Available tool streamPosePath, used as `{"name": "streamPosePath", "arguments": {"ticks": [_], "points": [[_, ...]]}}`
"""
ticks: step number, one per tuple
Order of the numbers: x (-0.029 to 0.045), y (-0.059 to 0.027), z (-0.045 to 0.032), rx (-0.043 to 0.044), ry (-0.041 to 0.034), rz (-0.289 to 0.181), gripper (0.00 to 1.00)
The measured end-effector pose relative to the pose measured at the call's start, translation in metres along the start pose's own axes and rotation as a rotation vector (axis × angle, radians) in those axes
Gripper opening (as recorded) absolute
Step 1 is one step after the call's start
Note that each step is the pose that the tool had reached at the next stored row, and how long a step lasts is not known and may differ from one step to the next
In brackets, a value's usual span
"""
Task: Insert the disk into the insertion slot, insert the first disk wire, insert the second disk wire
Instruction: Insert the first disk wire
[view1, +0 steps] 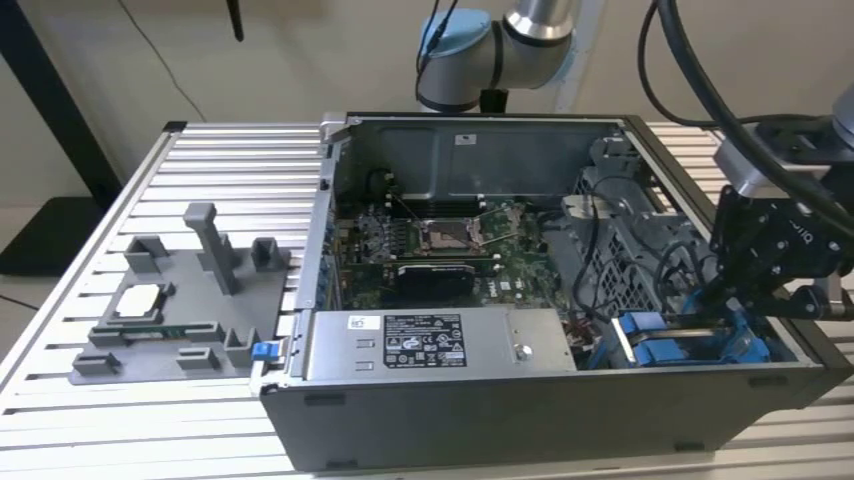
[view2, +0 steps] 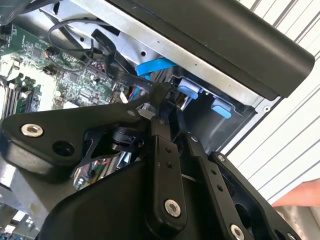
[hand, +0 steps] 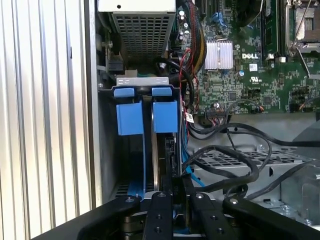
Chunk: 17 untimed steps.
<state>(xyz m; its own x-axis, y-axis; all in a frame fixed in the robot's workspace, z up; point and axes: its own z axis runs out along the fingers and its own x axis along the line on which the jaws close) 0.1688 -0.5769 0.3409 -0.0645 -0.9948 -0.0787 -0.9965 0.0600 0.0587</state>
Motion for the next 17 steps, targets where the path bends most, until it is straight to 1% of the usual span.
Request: {"name": "streamPosePath", "arguments": {"ticks": [5, 9, 12, 17], "points": [[-0.0013, 0.0008, 0.0017, 0.0034, 0.0007, 0.000, 0.00], [-0.0029, 0.0008, 0.0054, 0.0075, 0.0006, 0.000, 0.00], [-0.0036, 0.0007, 0.0087, 0.0111, 0.0022, -0.001, 0.00], [-0.0038, 0.0005, 0.0107, 0.0114, 0.0025, -0.001, 0.00]]}}
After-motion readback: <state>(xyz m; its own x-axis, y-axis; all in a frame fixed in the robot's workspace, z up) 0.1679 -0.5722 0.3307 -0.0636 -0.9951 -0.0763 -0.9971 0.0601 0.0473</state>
